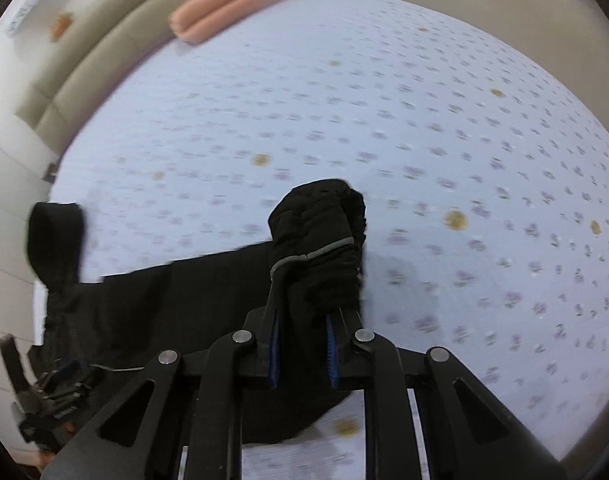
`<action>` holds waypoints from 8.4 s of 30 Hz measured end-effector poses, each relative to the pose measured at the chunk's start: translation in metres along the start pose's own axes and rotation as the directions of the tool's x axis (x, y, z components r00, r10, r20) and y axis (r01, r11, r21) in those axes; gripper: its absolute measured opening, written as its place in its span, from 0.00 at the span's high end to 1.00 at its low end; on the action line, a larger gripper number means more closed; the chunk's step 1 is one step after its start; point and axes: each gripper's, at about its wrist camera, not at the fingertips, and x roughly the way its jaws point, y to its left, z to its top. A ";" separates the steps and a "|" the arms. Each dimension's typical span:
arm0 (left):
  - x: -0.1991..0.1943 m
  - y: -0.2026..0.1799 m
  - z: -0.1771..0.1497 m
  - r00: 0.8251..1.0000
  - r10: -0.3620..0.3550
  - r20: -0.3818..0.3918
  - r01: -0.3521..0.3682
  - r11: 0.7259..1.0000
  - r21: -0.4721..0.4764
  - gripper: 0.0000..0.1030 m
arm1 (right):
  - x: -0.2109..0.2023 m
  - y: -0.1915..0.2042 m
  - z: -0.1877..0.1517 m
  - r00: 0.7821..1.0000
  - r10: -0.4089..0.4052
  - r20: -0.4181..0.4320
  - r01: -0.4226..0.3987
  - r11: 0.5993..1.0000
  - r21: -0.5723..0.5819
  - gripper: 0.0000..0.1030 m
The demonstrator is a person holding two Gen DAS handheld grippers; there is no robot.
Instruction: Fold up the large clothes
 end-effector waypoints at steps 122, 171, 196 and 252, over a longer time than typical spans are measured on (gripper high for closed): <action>-0.072 0.492 -0.108 0.981 -0.119 0.152 0.162 0.938 -0.307 0.77 | 0.106 0.426 -0.193 0.978 -0.057 -0.199 -0.028 0.917 -0.399 0.54; -0.010 0.815 -0.258 0.989 0.141 -0.044 -0.081 0.268 -0.960 0.53 | 0.183 0.476 -0.204 0.932 -0.306 -0.195 0.156 0.824 -0.545 0.45; -0.153 0.636 -0.169 0.908 0.297 0.295 -0.048 0.774 -0.631 0.93 | 0.186 0.487 -0.207 0.927 -0.315 -0.205 0.159 0.823 -0.546 0.44; -0.139 0.417 -0.084 0.942 0.128 0.311 -0.067 0.978 -0.199 0.89 | 0.118 0.404 -0.198 0.955 -0.114 -0.275 -0.041 0.864 -0.502 0.30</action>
